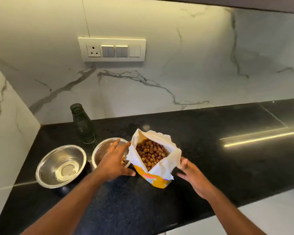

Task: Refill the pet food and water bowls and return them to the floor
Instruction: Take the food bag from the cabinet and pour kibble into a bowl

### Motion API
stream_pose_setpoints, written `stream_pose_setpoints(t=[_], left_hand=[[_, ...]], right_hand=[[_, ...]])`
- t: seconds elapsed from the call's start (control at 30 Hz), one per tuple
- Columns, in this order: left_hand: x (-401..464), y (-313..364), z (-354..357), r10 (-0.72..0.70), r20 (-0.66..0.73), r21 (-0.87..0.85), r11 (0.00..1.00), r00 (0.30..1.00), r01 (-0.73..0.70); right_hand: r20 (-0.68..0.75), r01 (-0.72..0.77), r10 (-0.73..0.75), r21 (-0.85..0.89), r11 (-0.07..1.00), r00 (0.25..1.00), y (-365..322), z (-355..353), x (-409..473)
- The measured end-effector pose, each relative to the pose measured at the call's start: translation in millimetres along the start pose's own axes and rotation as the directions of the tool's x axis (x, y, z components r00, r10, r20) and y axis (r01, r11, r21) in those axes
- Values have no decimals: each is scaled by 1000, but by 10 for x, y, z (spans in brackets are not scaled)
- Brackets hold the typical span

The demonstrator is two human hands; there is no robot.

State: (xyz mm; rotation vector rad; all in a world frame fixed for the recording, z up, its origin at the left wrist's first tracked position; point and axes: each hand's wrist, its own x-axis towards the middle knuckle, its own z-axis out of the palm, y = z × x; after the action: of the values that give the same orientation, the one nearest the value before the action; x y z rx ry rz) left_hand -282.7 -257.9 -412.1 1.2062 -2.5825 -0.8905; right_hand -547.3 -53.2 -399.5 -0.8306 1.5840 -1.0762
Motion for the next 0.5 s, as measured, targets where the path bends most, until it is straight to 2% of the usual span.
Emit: stream_pose_setpoints(t=[0.1,0.27,0.33,0.5], left_hand=[[60,23,49,27,67,14,1000,997,-28],[171,114,25,114,87,-29,993,990,-111],[208,128,29,131,84,-25,991,988,-130],[286,147,112,72,81,24,997,994,-74]], right_hand=[[48,53,-51,-46,998,998,221,167,-153],[-38,147,-160,-230,962,986,358,472,-37],[-101,161,-188,-230,960,977,338,558,57],[-202,173,-215,-206,963,956,334,639,261]])
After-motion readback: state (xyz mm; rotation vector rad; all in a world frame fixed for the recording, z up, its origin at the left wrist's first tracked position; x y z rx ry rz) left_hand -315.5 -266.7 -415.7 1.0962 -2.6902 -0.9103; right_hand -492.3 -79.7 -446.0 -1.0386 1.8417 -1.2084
